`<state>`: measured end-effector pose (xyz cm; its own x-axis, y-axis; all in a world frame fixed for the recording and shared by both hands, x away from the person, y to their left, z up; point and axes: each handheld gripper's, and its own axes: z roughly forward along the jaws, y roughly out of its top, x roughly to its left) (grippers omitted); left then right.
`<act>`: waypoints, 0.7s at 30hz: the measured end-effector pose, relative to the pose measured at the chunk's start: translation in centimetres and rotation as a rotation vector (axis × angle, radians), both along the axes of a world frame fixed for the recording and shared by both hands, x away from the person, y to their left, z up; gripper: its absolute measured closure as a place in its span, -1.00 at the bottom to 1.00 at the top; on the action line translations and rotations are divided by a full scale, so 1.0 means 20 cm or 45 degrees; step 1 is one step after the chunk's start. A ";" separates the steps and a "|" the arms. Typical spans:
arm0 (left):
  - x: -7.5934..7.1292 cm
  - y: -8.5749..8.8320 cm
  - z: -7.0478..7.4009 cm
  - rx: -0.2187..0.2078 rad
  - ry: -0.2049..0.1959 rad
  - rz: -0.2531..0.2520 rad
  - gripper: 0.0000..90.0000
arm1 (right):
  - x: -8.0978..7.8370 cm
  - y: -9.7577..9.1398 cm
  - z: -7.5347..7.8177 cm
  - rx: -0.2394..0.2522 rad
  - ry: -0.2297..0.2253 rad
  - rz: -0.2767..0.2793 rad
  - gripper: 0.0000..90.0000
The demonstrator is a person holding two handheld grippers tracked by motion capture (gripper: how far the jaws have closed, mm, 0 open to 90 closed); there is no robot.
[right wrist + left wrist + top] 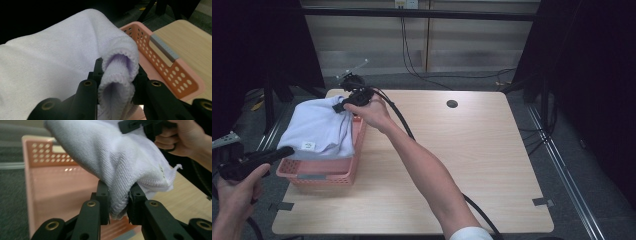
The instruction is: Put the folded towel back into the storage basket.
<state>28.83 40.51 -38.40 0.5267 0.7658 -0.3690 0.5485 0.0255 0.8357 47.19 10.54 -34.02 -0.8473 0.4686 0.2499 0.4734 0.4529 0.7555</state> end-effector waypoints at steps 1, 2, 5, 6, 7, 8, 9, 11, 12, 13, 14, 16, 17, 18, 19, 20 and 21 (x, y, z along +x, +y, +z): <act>0.00 0.01 -0.02 -0.004 0.013 0.005 0.67 | 0.00 0.01 -0.02 -0.011 -0.004 -0.001 0.60; 0.01 0.02 -0.05 -0.005 0.028 0.018 0.67 | 0.00 0.02 -0.04 -0.019 0.000 -0.008 0.60; 0.03 0.05 -0.13 -0.006 0.081 0.048 0.67 | 0.01 0.06 -0.11 -0.038 0.012 -0.028 0.61; 0.04 0.05 -0.15 -0.008 0.092 0.055 0.67 | 0.01 0.07 -0.14 -0.047 0.015 -0.036 0.61; 0.05 0.06 -0.17 0.006 0.106 0.064 0.67 | 0.01 0.08 -0.17 -0.047 0.005 -0.045 0.61; 0.05 0.07 -0.18 0.023 0.120 0.061 0.67 | 0.01 0.10 -0.19 -0.050 0.014 -0.056 0.61; 0.06 0.07 -0.19 0.023 0.130 0.069 0.67 | 0.01 0.11 -0.22 -0.062 0.017 -0.063 0.61; 0.07 0.07 -0.22 0.055 0.147 0.069 0.67 | 0.02 0.12 -0.25 -0.063 0.040 -0.071 0.61; 0.07 0.07 -0.22 0.060 0.150 0.074 0.67 | 0.03 0.12 -0.27 -0.064 0.051 -0.075 0.61; 0.07 0.07 -0.23 0.069 0.161 0.077 0.67 | 0.03 0.13 -0.29 -0.062 0.065 -0.078 0.61; 0.07 0.06 -0.23 0.089 0.169 0.073 0.67 | 0.03 0.13 -0.31 -0.064 0.075 -0.079 0.61; 0.07 0.04 -0.24 0.127 0.190 0.059 0.67 | 0.04 0.13 -0.34 -0.079 0.091 -0.077 0.61; 0.07 0.02 -0.24 0.154 0.192 0.051 0.66 | 0.04 0.13 -0.36 -0.084 0.091 -0.080 0.61; 0.08 0.01 -0.24 0.176 0.200 0.057 0.66 | 0.05 0.12 -0.38 -0.080 0.100 -0.080 0.60; 0.08 0.00 -0.24 0.195 0.201 0.057 0.65 | 0.05 0.12 -0.39 -0.090 0.109 -0.079 0.60; 0.08 -0.01 -0.24 0.220 0.204 0.051 0.65 | 0.05 0.12 -0.41 -0.094 0.116 -0.084 0.60; 0.08 -0.03 -0.24 0.257 0.211 0.048 0.64 | 0.05 0.12 -0.41 -0.092 0.125 -0.092 0.60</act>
